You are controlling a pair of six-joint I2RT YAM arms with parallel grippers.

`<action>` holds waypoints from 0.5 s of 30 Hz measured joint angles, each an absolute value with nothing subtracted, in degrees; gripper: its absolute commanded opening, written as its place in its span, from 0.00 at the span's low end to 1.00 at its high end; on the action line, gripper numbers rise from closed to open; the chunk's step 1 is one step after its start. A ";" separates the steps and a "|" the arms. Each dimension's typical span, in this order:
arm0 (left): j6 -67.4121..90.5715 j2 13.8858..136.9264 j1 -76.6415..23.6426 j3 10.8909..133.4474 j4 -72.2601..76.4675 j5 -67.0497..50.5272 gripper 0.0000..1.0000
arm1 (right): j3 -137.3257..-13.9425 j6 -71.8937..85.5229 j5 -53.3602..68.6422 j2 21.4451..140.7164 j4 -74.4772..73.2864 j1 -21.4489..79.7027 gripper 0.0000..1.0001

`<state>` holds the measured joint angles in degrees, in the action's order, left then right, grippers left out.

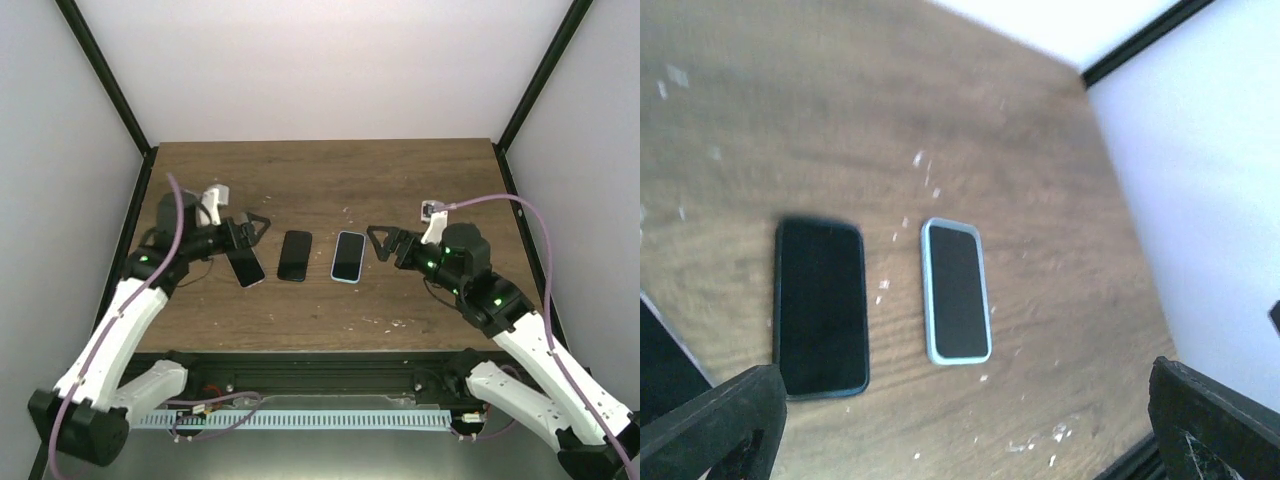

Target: Put the phone into the phone case

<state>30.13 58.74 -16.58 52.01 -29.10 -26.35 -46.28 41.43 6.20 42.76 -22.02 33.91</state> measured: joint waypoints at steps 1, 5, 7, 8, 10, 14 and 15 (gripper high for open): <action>29.63 56.99 -16.58 53.87 -30.83 -25.43 1.00 | -47.40 40.88 5.30 42.44 -22.81 33.91 1.00; 28.18 49.76 -16.58 61.45 -36.38 -20.93 1.00 | -51.92 39.18 2.33 41.39 -25.71 33.91 1.00; 28.01 46.35 -16.58 63.11 -38.22 -19.27 1.00 | -53.60 38.59 1.41 41.17 -27.03 33.91 1.00; 28.01 44.49 -16.58 63.48 -39.16 -18.61 1.00 | -54.30 38.41 1.13 41.06 -27.83 33.91 1.00; 28.01 41.52 -16.58 63.57 -40.53 -18.02 1.00 | -55.13 38.35 0.80 40.91 -28.86 33.91 1.00; 28.27 35.14 -16.58 62.83 -42.76 -17.54 1.00 | -55.90 38.35 0.51 40.29 -30.98 33.91 1.00; 28.36 33.52 -16.56 62.35 -43.07 -17.28 1.00 | -55.90 38.35 0.36 40.03 -31.66 33.91 1.00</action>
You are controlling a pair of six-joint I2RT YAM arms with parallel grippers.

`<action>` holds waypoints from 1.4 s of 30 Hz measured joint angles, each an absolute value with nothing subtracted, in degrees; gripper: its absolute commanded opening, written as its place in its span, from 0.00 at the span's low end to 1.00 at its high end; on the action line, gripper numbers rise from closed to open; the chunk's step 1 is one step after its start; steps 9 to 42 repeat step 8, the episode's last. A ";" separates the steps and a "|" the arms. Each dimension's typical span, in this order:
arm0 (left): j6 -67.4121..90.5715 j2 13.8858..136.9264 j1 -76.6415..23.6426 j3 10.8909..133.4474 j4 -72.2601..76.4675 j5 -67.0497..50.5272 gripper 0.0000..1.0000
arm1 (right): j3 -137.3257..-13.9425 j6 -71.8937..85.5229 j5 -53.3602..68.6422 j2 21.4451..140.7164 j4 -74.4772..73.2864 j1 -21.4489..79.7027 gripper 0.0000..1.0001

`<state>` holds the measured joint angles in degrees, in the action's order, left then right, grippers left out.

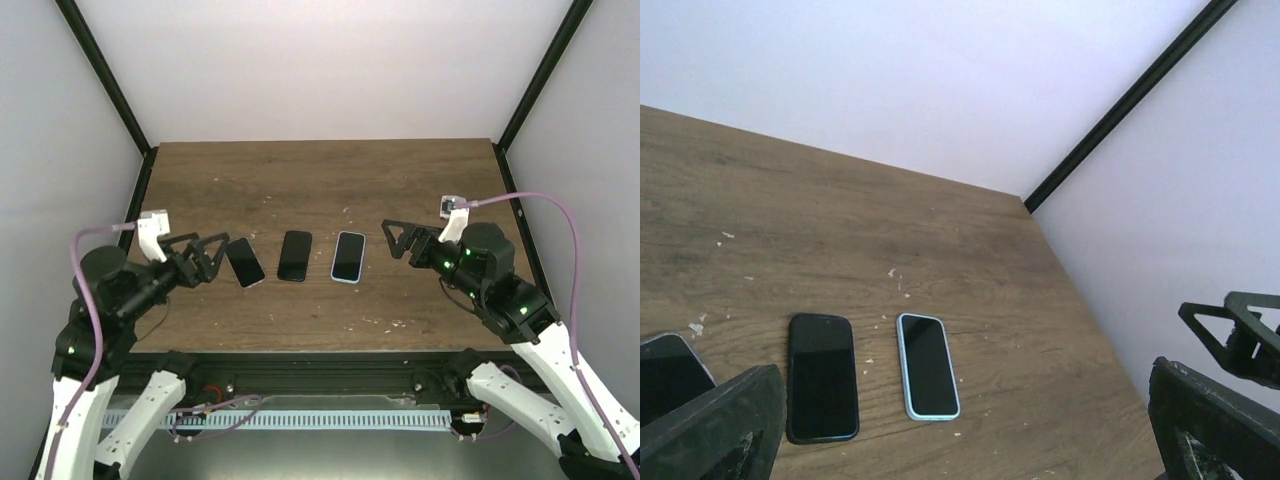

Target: Put the phone into the phone case

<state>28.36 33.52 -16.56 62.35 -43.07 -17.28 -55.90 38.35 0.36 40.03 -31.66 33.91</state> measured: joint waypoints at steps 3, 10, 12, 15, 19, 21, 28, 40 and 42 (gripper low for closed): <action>28.51 29.65 -16.58 61.04 -44.23 -16.86 1.00 | -55.92 38.37 0.14 39.33 -33.04 33.91 1.00; 28.93 28.64 -16.58 59.37 -45.82 -16.84 1.00 | -55.88 38.85 0.10 37.67 -34.79 33.91 1.00; 28.93 28.64 -16.58 59.37 -45.82 -16.84 1.00 | -55.88 38.85 0.10 37.67 -34.79 33.91 1.00; 28.93 28.64 -16.58 59.37 -45.82 -16.84 1.00 | -55.88 38.85 0.10 37.67 -34.79 33.91 1.00; 28.93 28.64 -16.58 59.37 -45.82 -16.84 1.00 | -55.88 38.85 0.10 37.67 -34.79 33.91 1.00; 28.93 28.64 -16.58 59.37 -45.82 -16.84 1.00 | -55.88 38.85 0.10 37.67 -34.79 33.91 1.00; 28.93 28.64 -16.58 59.37 -45.82 -16.84 1.00 | -55.88 38.85 0.10 37.67 -34.79 33.91 1.00; 28.93 28.64 -16.58 59.37 -45.82 -16.84 1.00 | -55.88 38.85 0.10 37.67 -34.79 33.91 1.00; 28.93 28.64 -16.58 59.37 -45.82 -16.84 1.00 | -55.88 38.85 0.10 37.67 -34.79 33.91 1.00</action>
